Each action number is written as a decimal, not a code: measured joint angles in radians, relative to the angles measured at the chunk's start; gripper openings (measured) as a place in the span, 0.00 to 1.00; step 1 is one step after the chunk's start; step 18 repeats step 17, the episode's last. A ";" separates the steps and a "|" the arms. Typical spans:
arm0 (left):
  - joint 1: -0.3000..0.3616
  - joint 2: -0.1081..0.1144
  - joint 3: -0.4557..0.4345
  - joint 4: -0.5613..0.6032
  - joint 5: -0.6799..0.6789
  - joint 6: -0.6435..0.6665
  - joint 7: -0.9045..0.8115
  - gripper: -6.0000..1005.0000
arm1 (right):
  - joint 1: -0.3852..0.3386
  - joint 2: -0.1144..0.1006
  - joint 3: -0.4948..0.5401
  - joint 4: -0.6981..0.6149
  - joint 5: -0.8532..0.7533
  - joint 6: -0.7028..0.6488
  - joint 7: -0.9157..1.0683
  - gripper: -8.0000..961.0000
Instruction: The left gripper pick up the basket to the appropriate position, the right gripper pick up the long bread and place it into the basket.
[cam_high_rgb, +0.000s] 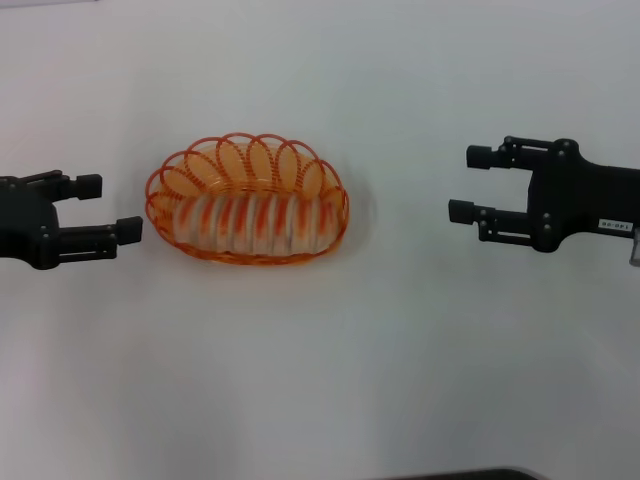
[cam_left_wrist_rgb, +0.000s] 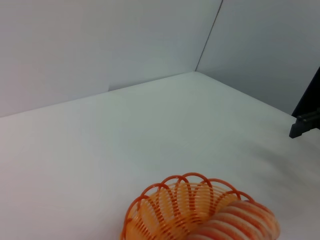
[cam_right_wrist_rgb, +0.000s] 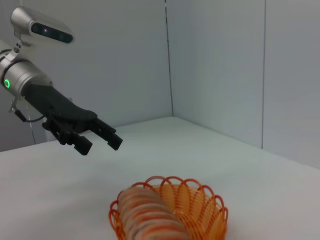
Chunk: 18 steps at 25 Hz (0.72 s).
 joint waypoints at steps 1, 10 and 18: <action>-0.001 0.000 0.000 -0.002 0.000 0.000 0.000 0.87 | 0.003 0.000 0.001 0.002 -0.015 0.002 0.006 0.75; -0.009 0.002 -0.004 -0.008 -0.003 0.000 -0.001 0.87 | 0.010 0.004 0.004 0.002 -0.024 0.014 0.012 0.75; -0.011 0.001 -0.006 -0.008 -0.004 0.001 -0.002 0.87 | 0.023 0.005 0.004 0.002 -0.024 0.026 0.030 0.75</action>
